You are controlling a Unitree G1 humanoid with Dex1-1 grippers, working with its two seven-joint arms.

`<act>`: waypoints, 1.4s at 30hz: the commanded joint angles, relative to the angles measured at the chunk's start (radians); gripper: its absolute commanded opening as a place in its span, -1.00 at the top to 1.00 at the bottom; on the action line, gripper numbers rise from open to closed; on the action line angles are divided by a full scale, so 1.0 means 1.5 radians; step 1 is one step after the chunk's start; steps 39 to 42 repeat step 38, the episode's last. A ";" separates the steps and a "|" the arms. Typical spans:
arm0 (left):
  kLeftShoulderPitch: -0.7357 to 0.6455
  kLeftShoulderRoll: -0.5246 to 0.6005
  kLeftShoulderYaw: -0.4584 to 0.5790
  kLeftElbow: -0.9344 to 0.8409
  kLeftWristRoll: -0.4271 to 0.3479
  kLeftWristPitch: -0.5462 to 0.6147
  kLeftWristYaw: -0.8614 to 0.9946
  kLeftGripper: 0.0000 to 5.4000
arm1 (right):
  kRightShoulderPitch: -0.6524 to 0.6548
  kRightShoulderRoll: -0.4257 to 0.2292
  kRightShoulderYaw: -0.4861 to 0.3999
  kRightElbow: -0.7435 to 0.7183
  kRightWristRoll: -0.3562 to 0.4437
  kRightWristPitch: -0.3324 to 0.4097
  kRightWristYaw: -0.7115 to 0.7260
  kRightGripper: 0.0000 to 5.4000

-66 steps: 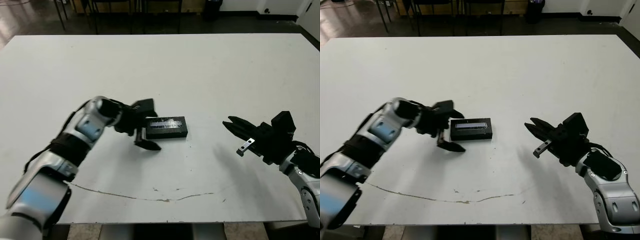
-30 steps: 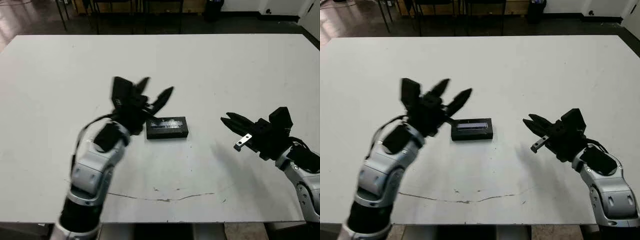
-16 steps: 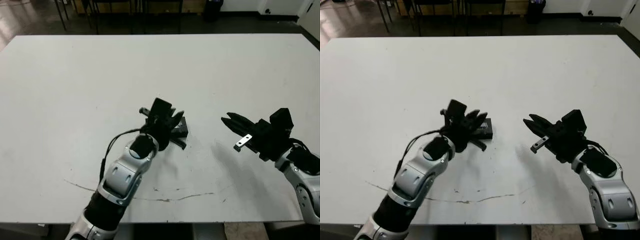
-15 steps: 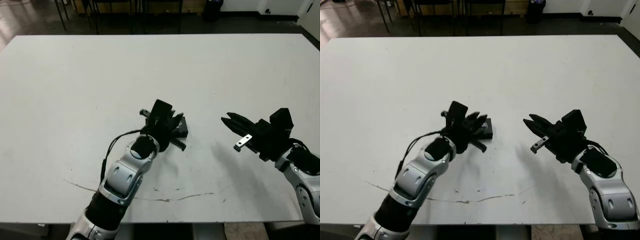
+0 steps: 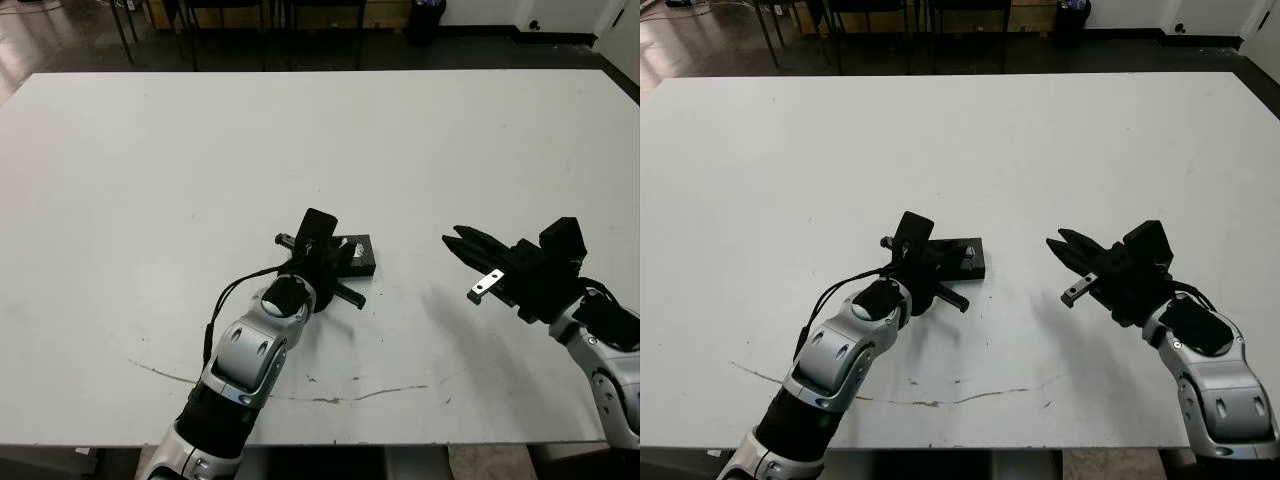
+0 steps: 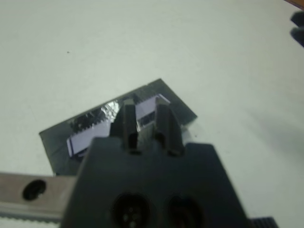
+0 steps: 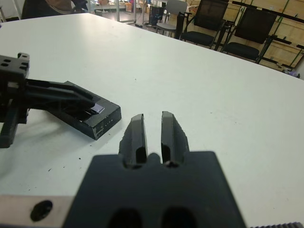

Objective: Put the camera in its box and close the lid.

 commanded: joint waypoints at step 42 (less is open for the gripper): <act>0.006 0.157 0.335 0.145 -0.052 -0.526 0.030 0.99 | -0.147 0.181 0.073 0.248 -0.355 -0.307 -0.420 1.00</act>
